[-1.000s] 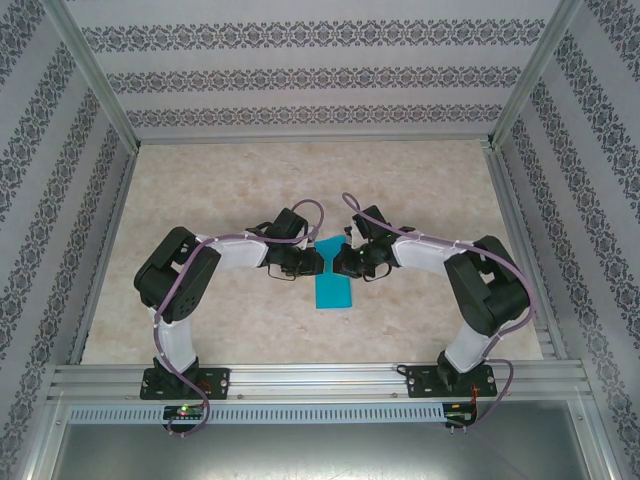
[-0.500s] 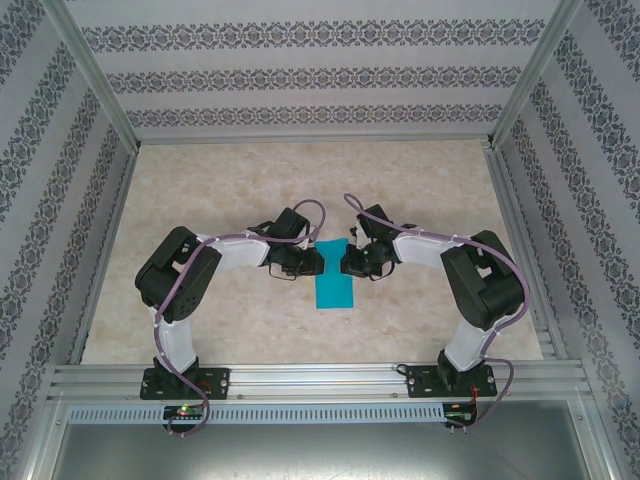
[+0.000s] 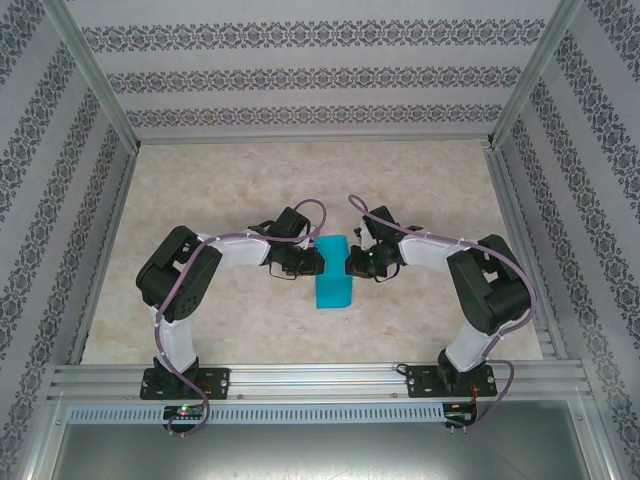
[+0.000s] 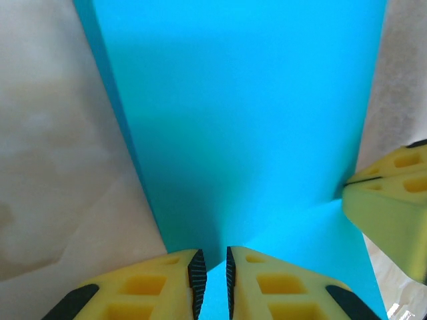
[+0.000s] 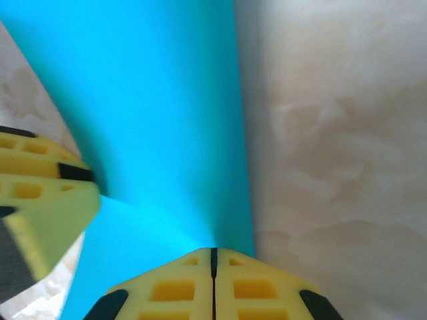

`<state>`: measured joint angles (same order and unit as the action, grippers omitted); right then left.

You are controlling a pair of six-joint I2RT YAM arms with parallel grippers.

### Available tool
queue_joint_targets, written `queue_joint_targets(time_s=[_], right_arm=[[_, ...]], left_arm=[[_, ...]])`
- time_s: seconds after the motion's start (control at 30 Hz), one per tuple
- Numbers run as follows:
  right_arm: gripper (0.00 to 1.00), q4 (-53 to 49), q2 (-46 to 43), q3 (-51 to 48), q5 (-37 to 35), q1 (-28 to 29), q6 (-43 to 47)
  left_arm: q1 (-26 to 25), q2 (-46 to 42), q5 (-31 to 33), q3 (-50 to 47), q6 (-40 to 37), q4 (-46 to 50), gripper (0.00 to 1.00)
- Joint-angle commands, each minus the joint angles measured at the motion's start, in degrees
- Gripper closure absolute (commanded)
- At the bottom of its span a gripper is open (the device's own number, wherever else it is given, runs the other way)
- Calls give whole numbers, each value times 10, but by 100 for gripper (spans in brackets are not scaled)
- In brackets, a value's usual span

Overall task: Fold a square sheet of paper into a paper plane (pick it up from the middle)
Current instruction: Fold the square sheet of paper in half at the center of the table.

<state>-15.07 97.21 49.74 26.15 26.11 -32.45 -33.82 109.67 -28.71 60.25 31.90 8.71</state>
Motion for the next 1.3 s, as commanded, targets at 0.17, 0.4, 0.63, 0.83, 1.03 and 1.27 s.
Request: queue_joint_targets(time_s=[0.17, 0.4, 0.63, 0.83, 1.03, 1.27], right_arm=[[93, 42, 29, 24, 43, 24, -35], [93, 15, 51, 3, 20, 20, -4], [94, -9, 25, -37, 6, 9, 21], [94, -19, -12, -75, -1, -16, 33], [94, -19, -54, -76, 17, -12, 17], [94, 41, -91, -64, 55, 34, -51]], left_arm=[[-18, 82, 93, -26, -23, 23, 76], [-18, 78, 97, -28, -25, 29, 76], [-18, 84, 101, -27, -29, 38, 76], [-18, 85, 102, -30, -29, 40, 76], [-18, 83, 101, -31, -30, 41, 76], [-19, 84, 99, -26, -30, 43, 76]])
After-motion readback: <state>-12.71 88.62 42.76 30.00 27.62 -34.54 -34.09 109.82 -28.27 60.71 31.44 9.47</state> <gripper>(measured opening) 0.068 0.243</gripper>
